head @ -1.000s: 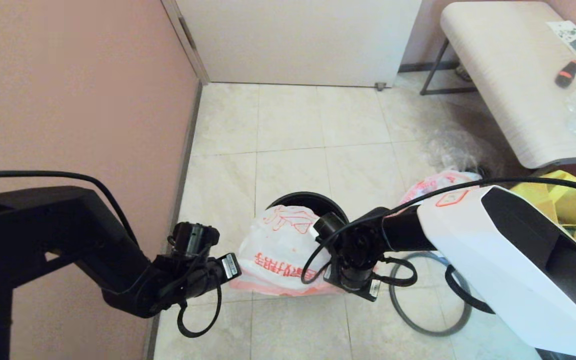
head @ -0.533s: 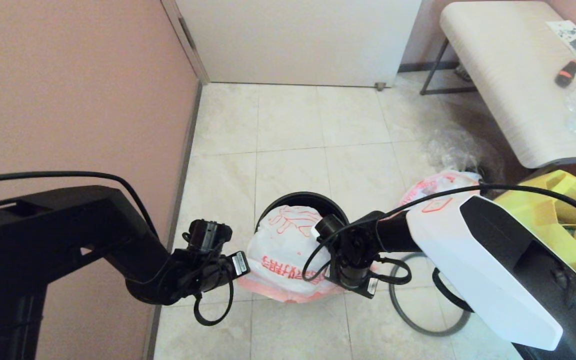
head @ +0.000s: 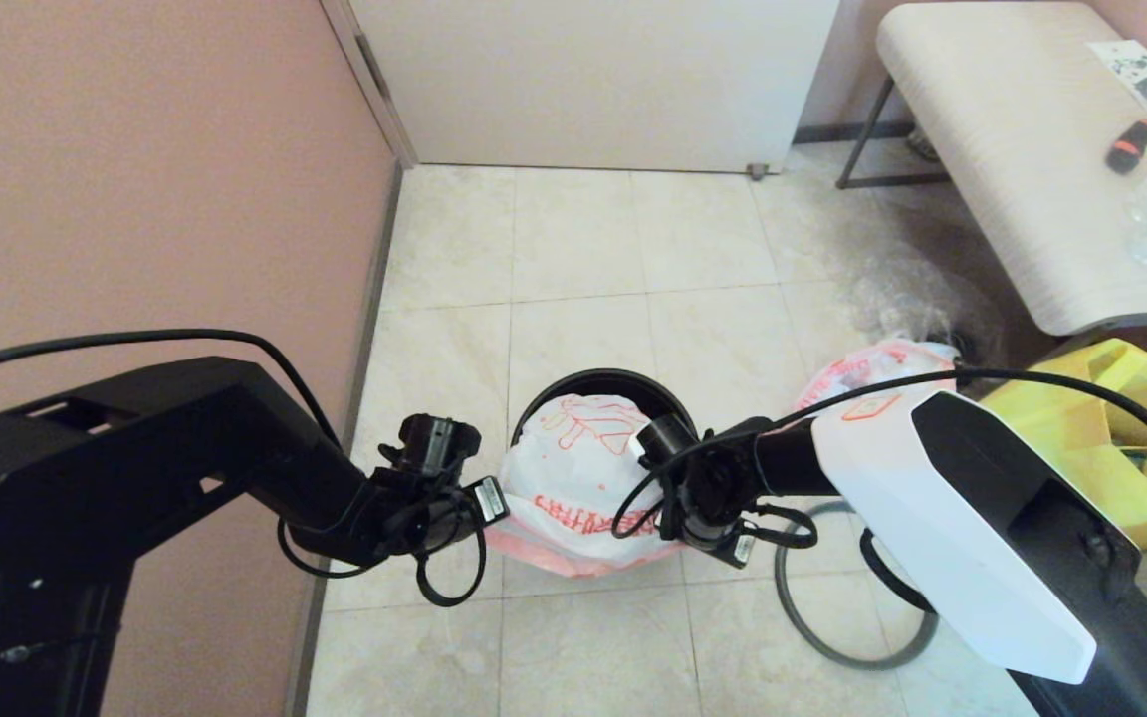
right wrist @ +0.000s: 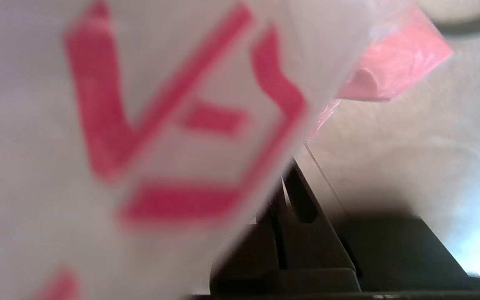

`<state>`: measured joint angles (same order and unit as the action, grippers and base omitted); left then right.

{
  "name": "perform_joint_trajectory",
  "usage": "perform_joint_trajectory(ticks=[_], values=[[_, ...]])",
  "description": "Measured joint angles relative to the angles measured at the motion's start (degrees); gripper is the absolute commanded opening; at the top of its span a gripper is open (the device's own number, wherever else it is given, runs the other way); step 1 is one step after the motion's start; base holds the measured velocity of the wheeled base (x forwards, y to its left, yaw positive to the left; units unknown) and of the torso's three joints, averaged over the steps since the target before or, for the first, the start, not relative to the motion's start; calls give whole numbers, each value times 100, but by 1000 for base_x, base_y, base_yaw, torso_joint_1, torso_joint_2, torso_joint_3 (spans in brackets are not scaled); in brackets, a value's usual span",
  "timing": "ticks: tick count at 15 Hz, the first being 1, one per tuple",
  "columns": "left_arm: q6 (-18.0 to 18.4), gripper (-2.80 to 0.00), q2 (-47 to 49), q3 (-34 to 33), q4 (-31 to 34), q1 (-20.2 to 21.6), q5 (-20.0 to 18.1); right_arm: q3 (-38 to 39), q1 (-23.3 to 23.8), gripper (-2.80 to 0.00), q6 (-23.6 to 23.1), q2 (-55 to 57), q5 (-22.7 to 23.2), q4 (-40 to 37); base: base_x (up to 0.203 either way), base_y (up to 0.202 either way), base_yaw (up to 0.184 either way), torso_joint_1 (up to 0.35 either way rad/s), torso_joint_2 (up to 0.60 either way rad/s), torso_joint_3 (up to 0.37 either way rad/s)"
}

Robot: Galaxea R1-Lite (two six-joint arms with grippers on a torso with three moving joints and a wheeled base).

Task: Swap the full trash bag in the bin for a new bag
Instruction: Put the new garbage bag on the trash can

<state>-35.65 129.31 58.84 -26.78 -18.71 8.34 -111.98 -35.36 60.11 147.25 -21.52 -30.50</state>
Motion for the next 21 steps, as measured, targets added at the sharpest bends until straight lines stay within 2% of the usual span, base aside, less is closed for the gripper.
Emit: perform_joint_trajectory(ticks=[7, 11, 19, 21], values=[[-149, -280, -189, -87, -56, 10, -201, 99, 1, -280, 0, -269, -58, 60, 0, 0, 0, 0, 0, 0], [-224, -280, -290, -185, -373, 36, -239, 118, 17, -280, 5, -392, -63, 71, 0, 0, 0, 0, 0, 0], [-348, -280, -486, -279, -392, 170, -795, 328, 112, -280, 46, -679, -32, 77, 0, 0, 0, 0, 0, 0], [-348, -280, -502, -295, -395, 229, -820, 341, 157, -280, 42, -712, -25, 77, 0, 0, 0, 0, 0, 0]])
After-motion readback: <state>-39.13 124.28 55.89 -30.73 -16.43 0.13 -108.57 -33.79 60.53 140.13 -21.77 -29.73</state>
